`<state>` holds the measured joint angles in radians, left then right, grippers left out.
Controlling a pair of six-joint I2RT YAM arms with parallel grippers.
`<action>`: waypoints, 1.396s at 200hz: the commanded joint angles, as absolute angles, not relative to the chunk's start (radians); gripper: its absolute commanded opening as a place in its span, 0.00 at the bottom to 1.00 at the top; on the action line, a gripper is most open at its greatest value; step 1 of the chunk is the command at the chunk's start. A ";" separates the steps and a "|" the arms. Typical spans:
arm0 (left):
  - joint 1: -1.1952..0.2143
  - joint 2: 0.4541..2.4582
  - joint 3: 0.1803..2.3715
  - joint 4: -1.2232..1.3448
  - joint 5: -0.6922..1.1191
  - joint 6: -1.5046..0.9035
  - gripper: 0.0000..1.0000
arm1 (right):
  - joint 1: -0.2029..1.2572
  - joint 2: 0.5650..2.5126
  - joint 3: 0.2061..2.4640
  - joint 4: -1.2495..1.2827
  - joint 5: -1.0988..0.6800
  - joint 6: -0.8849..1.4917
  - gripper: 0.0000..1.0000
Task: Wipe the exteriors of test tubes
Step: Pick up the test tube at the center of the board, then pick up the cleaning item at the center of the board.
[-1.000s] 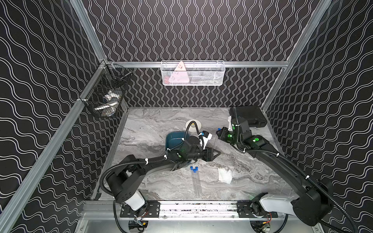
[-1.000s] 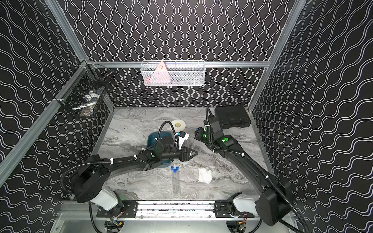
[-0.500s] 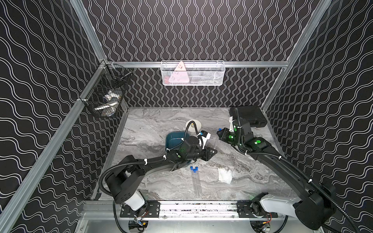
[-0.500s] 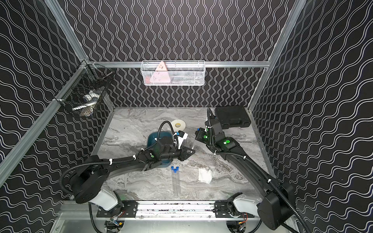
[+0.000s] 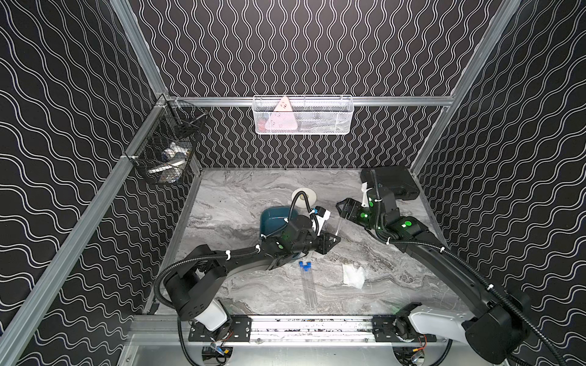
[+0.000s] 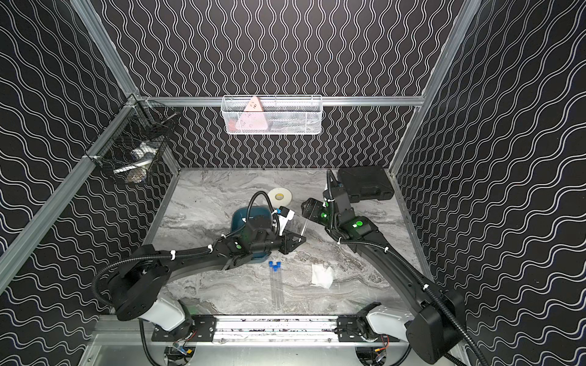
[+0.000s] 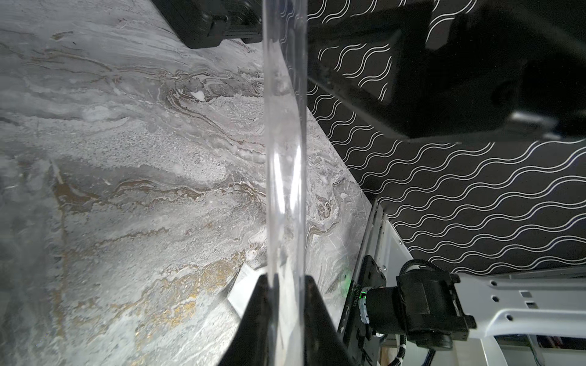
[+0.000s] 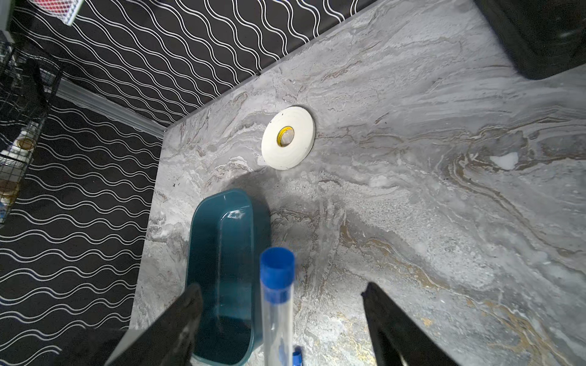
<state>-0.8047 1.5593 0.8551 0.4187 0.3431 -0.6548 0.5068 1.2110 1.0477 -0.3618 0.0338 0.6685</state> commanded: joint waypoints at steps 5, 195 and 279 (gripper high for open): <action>-0.802 1.533 0.844 0.439 0.320 -0.639 0.10 | 0.503 1.178 1.049 -0.435 0.113 0.651 0.83; -0.728 1.433 0.732 0.377 0.311 -0.620 0.10 | 0.539 1.155 0.667 -0.779 0.085 0.871 0.60; -0.728 1.445 0.725 0.383 0.325 -0.624 0.11 | 0.557 1.180 0.627 -0.689 0.045 0.889 0.53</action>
